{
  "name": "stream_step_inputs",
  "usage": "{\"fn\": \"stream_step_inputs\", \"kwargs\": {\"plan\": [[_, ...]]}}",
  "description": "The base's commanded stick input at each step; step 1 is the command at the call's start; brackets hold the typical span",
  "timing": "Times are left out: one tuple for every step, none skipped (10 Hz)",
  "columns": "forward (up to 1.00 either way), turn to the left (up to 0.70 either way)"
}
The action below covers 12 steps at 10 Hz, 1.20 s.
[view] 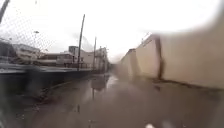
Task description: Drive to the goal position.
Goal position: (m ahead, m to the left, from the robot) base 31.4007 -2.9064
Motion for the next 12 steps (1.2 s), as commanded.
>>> {"fn": "stream_step_inputs", "kwargs": {"plan": [[0.5, 0.03], [0.5, 0.03], [0.5, 0.03], [0.5, 0.03], [0.5, 0.03], [0.5, 0.0], [0.5, -0.26], [0.5, -0.47], [0.5, -0.47], [0.5, -0.47], [0.5, -0.47], [0.5, 0.03]]}}
